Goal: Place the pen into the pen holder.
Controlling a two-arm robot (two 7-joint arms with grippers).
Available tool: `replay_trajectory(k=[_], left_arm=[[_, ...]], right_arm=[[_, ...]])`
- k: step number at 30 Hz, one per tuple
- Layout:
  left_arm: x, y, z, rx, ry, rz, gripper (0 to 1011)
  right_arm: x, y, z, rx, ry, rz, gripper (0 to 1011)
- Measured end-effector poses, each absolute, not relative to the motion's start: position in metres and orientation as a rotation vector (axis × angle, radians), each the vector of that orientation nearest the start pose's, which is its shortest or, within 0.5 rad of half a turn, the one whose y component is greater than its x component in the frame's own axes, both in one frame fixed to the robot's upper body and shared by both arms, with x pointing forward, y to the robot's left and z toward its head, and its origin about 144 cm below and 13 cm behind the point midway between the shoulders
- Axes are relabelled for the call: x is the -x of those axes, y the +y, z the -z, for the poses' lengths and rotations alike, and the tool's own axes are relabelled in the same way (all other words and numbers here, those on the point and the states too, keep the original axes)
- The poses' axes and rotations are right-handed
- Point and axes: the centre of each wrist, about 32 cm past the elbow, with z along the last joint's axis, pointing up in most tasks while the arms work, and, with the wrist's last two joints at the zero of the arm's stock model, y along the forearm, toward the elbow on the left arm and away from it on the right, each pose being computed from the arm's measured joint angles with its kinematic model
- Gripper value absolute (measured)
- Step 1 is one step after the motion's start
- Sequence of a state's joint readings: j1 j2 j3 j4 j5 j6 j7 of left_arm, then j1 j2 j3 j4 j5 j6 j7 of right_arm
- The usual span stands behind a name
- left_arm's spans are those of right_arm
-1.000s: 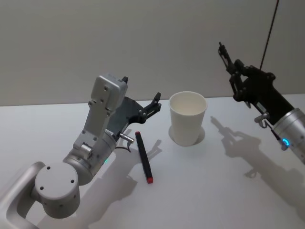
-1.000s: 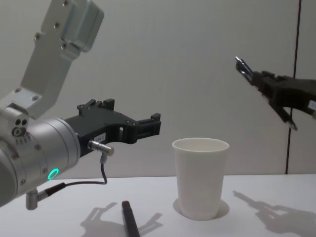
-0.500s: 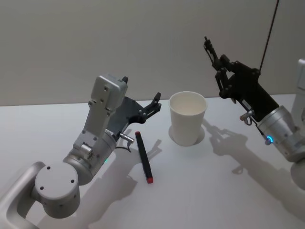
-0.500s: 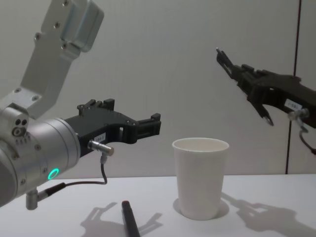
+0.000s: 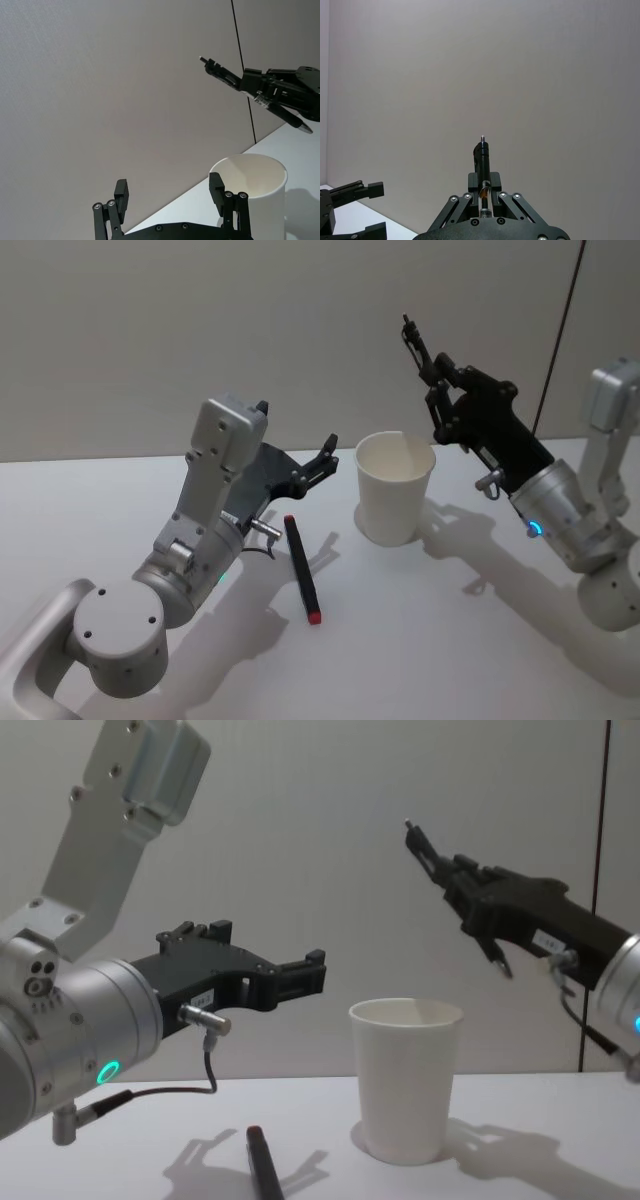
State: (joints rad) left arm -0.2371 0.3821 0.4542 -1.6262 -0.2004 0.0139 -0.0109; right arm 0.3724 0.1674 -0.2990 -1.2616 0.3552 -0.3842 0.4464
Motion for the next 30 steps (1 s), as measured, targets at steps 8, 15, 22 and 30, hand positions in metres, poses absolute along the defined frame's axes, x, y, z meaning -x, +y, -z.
replay_trajectory(k=[8, 15, 22, 30], left_arm=[[-0.492, 0.198, -1.204, -0.061, -0.268, -1.124, 1001], [-0.492, 0.198, -1.204, -0.061, -0.268, -1.124, 1001], [-0.492, 0.198, -1.204, -0.061, -0.268, -1.124, 1001], [-0.492, 0.198, -1.204, -0.061, -0.268, -1.124, 1001]], right_arm=[[-0.563, -0.192, -1.169, -0.333, -0.253, 0.898, 134], [-0.572, -0.182, -1.166, -0.33, -0.251, 0.894, 134], [-0.576, -0.175, -1.163, -0.322, -0.25, 0.892, 134], [-0.58, -0.168, -1.159, -0.305, -0.248, 0.89, 134]])
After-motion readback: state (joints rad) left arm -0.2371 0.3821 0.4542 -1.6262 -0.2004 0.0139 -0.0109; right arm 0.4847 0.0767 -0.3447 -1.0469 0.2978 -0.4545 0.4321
